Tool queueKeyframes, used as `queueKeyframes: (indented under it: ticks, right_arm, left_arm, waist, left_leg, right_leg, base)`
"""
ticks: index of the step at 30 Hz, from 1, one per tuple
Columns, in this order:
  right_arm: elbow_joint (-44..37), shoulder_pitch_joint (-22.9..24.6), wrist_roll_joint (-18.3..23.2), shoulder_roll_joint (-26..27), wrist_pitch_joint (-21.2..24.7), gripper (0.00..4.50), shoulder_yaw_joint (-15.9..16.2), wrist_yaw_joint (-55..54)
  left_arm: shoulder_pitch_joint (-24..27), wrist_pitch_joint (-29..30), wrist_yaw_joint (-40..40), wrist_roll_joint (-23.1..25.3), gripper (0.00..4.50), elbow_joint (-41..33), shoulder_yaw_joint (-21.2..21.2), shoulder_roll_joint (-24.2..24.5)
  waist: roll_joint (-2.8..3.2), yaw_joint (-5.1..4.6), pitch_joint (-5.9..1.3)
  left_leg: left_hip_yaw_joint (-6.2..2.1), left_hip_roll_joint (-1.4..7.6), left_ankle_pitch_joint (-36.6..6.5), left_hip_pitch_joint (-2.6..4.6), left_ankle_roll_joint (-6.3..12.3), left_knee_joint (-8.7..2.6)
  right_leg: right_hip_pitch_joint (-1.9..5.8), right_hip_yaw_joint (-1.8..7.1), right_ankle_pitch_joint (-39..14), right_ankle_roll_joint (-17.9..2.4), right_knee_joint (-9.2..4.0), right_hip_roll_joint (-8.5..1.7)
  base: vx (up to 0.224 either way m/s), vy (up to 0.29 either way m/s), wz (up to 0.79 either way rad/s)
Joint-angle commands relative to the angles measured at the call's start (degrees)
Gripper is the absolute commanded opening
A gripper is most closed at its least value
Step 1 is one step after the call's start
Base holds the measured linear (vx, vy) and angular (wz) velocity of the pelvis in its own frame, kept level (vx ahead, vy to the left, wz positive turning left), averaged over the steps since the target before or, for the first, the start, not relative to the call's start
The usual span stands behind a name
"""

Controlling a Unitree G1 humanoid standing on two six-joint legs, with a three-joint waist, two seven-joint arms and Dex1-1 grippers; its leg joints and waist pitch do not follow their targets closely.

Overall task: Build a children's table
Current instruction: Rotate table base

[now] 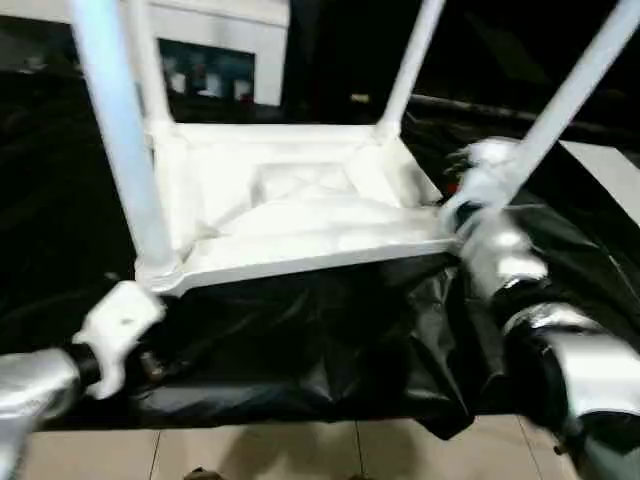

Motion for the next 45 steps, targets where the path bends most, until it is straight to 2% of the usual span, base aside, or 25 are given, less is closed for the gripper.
queueKeyframes:
  ticks: [1,5,7,8,9,10,12,13,16,18,19,22,23,25,26,28,30,31,36,37,38,39,40,41,45]
  right_arm:
    - [-4.88,3.16,-1.59,-1.12,-0.75,4.46,2.49,5.75]
    - [-12.46,9.15,-0.71,-2.03,1.54,4.46,4.75,11.79]
    - [-19.55,14.50,-0.13,-3.40,3.97,4.46,6.37,15.66]
    - [-24.98,18.64,0.70,-4.52,6.19,4.46,6.83,17.69]
    - [-26.88,20.13,1.05,-5.02,6.91,4.46,6.88,18.16]
    - [-28.29,21.27,1.31,-5.45,7.45,4.46,6.90,18.54]
    - [-31.43,23.40,2.25,-6.21,9.39,4.46,7.17,20.09]
    - [-36.05,26.58,2.51,-7.56,11.25,4.46,7.47,21.52]
    - [-41.23,30.18,2.74,-9.72,13.73,4.46,7.40,22.43]
    - [-42.22,30.97,2.55,-10.37,14.42,4.46,7.24,22.21]
    - [-44.77,32.35,2.32,-11.09,16.47,4.46,7.09,21.50]
    - [-46.58,33.32,1.73,-11.71,18.69,4.46,6.91,19.95]
    - [-45.60,32.89,0.43,-11.41,19.57,4.46,6.62,16.84]
    - [-43.71,31.97,-1.78,-10.58,20.58,4.46,6.27,11.57]
    - [-42.44,31.26,-2.50,-9.82,20.86,4.46,6.19,9.18]
    - [-41.12,30.52,-3.05,-9.04,20.91,4.46,6.24,7.20]
    - [-39.27,29.60,-3.57,-8.12,20.64,4.46,6.39,5.30]
    - [-36.62,28.34,-4.28,-6.95,20.08,4.46,6.70,3.00]
    - [-31.38,25.13,-5.54,-4.17,19.30,4.46,7.13,-2.42]
    - [-30.43,24.51,-5.73,-3.79,19.10,4.46,7.04,-3.42]
    - [-29.21,23.74,-5.85,-3.34,18.89,4.46,7.00,-4.20]
    - [-27.70,22.89,-6.28,-2.96,18.53,4.46,7.18,-4.88]
    - [-26.53,22.26,-6.61,-2.71,18.20,4.46,7.36,-5.25]
    - [-25.56,21.76,-6.79,-2.50,17.86,4.46,7.45,-5.39]
    - [-21.44,19.60,-7.72,-1.52,16.58,4.46,8.28,-5.49]
  left_arm:
    - [-0.72,-0.15,-2.95,-3.71,4.50,2.72,5.32,1.49]
    - [-2.56,-2.31,-4.49,-6.96,4.50,7.27,10.47,1.87]
    - [-4.72,-3.05,-4.43,-10.33,4.50,9.11,13.41,1.13]
    - [-6.90,-2.67,-4.34,-13.56,4.50,9.87,15.23,0.06]
    - [-7.82,-2.29,-4.25,-14.67,4.50,10.07,15.59,-0.43]
    - [-8.60,-1.99,-4.19,-15.46,4.50,10.26,15.72,-0.79]
    - [-9.50,-1.67,-4.13,-16.38,4.50,10.66,15.73,-1.41]
    - [-11.10,-1.59,-4.09,-17.28,4.50,11.58,15.39,-2.54]
    - [-13.55,-2.40,-3.39,-17.05,4.50,13.40,13.76,-4.31]
    - [-14.05,-2.93,-3.19,-16.38,4.50,14.00,12.77,-4.77]
    - [-14.81,-3.46,-2.93,-16.13,4.50,14.78,11.79,-5.39]
    - [-16.04,-3.65,-2.33,-16.12,4.50,15.39,10.65,-6.43]
    - [-17.39,-4.11,-1.48,-15.40,4.50,16.09,9.31,-7.53]
    - [-19.41,-5.02,0.51,-13.34,4.50,17.52,7.30,-9.06]
    - [-20.12,-5.51,0.89,-12.69,4.50,18.37,6.50,-9.37]
    - [-20.73,-5.86,1.42,-12.04,4.50,19.36,5.94,-9.46]
    - [-21.26,-6.10,1.71,-11.68,4.50,20.07,5.63,-9.53]
    - [-21.54,-5.32,1.43,-12.53,4.50,19.56,5.45,-9.73]
    - [-20.36,0.50,-2.71,-17.41,4.50,14.20,3.45,-8.68]
    - [-20.05,1.49,-3.62,-18.17,4.50,13.09,2.74,-8.27]
    - [-19.75,2.87,-4.90,-19.39,4.50,11.31,1.86,-7.61]
    - [-19.65,4.99,-6.17,-21.57,4.50,9.25,1.16,-6.85]
    - [-19.67,6.56,-7.07,-23.22,4.50,7.72,0.68,-6.28]
    - [-19.75,7.64,-7.60,-24.27,4.50,6.63,0.33,-5.92]
    - [-20.40,11.35,-8.87,-27.50,4.50,2.55,-1.86,-5.23]
  waist:
    - [2.81,0.25,-3.77]
    - [3.20,0.64,-3.58]
    - [3.31,1.02,-3.47]
    - [3.45,1.37,-3.48]
    - [3.45,1.78,-3.55]
    - [3.50,1.88,-3.42]
    - [3.27,1.73,-3.24]
    - [3.21,1.60,-3.06]
    - [3.14,1.66,-2.88]
    - [2.97,1.64,-2.99]
    - [3.36,1.71,-3.03]
    - [3.05,1.39,-3.26]
    - [3.26,1.40,-3.26]
    - [3.26,1.50,-3.34]
    - [3.42,1.55,-3.38]
    - [3.24,1.51,-3.56]
    - [3.30,1.43,-3.65]
    - [3.30,1.48,-3.77]
    - [3.42,1.66,-3.71]
    - [3.01,1.80,-3.72]
    - [3.15,1.86,-3.64]
    - [2.80,1.96,-3.61]
    - [2.96,1.98,-3.54]
    - [2.72,2.12,-3.49]
    - [2.43,1.89,-3.46]
  left_leg:
    - [0.72,-0.20,-15.52,0.84,-0.89,-3.93]
    - [0.63,0.01,-16.09,1.26,-0.98,-4.21]
    - [0.58,-0.11,-15.72,1.31,-1.09,-4.40]
    - [0.64,0.00,-16.29,1.60,-1.17,-4.42]
    - [0.70,0.01,-15.91,1.83,-1.32,-4.32]
    - [0.66,-0.08,-15.80,1.70,-1.37,-4.44]
    - [0.50,-0.08,-18.78,1.57,-1.74,-4.76]
    - [0.32,-0.01,-21.32,1.61,-2.10,-4.87]
    - [0.11,0.02,-22.81,1.67,-2.26,-4.92]
    - [0.10,-0.02,-22.86,1.79,-2.15,-4.77]
    - [-0.03,-0.04,-21.89,1.65,-2.11,-4.88]
    - [-0.03,-0.04,-20.85,1.47,-2.05,-4.80]
    - [-0.06,-0.12,-19.95,1.33,-2.12,-4.82]
    - [0.17,-0.19,-19.75,1.96,-2.71,-4.60]
    - [0.14,-0.20,-19.68,1.90,-2.84,-4.59]
    - [0.14,-0.24,-18.89,1.70,-2.94,-4.54]
    - [0.22,-0.35,-17.78,1.69,-2.90,-4.46]
    - [0.24,-0.25,-16.67,1.66,-2.94,-4.41]
    - [0.32,-0.22,-17.00,1.81,-3.37,-4.43]
    - [0.28,-0.24,-16.68,1.73,-3.43,-4.51]
    - [0.32,-0.20,-17.13,1.82,-3.54,-4.53]
    - [0.38,-0.16,-17.52,1.88,-3.64,-4.44]
    - [0.40,-0.21,-17.68,1.92,-3.64,-4.52]
    - [0.43,-0.16,-17.86,1.85,-3.80,-4.51]
    - [0.47,-0.26,-17.04,1.51,-3.99,-4.51]
  right_leg:
    - [2.34,1.66,-5.81,-12.12,-3.47,-1.96]
    - [2.38,1.72,-6.58,-12.37,-3.56,-2.04]
    - [2.66,1.77,-5.94,-12.27,-3.55,-1.85]
    - [2.58,1.76,-6.29,-12.26,-3.72,-1.95]
    - [2.60,1.84,-5.20,-12.36,-3.61,-2.01]
    - [2.70,1.84,-5.05,-12.32,-3.70,-1.92]
    - [2.83,1.71,-9.41,-12.03,-4.08,-2.09]
    - [2.78,1.82,-15.03,-10.53,-4.70,-2.36]
    - [2.59,1.89,-19.94,-8.91,-5.31,-2.59]
    - [2.46,1.95,-20.62,-8.52,-5.35,-2.63]
    - [2.64,2.00,-20.84,-8.06,-5.42,-2.62]
    - [2.76,1.93,-18.43,-8.87,-5.10,-2.54]
    - [2.90,1.93,-17.65,-8.86,-5.09,-2.41]
    - [2.36,1.93,-16.79,-9.30,-5.09,-2.31]
    - [2.43,1.94,-16.52,-9.35,-5.03,-2.37]
    - [2.73,1.93,-15.25,-9.27,-4.82,-2.37]
    - [2.65,1.91,-13.65,-9.59,-4.62,-2.29]
    - [2.79,1.90,-11.74,-10.00,-4.39,-2.33]
    - [2.74,1.82,-10.49,-10.70,-4.20,-2.33]
    - [2.75,1.75,-10.79,-10.82,-3.89,-2.39]
    - [2.60,1.76,-11.31,-10.71,-3.96,-2.39]
    - [2.51,1.76,-12.47,-10.57,-3.89,-2.50]
    - [2.43,1.77,-12.75,-10.48,-4.01,-2.42]
    - [2.41,1.79,-13.18,-10.32,-3.91,-2.50]
    - [2.70,1.87,-13.60,-9.20,-4.10,-2.48]
  base:
    - [0.000,0.000,0.00]
    - [0.000,0.000,0.00]
    - [0.000,0.000,0.00]
    - [0.000,0.000,0.00]
    - [0.000,0.000,0.00]
    - [0.000,0.000,0.00]
    - [0.000,0.000,0.00]
    - [0.000,0.000,0.00]
    - [0.000,0.000,0.00]
    - [0.000,0.000,0.00]
    - [0.000,0.000,0.00]
    - [0.000,0.000,0.00]
    - [0.000,0.000,0.00]
    - [0.000,0.000,0.00]
    - [0.000,0.000,0.00]
    - [0.000,0.000,0.00]
    - [0.000,0.000,0.00]
    - [0.000,0.000,0.00]
    - [0.000,0.000,0.00]
    - [0.000,0.000,0.00]
    - [0.000,0.000,0.00]
    - [0.000,0.000,0.00]
    - [0.000,0.000,0.00]
    - [0.000,0.000,0.00]
    - [0.000,0.000,0.00]
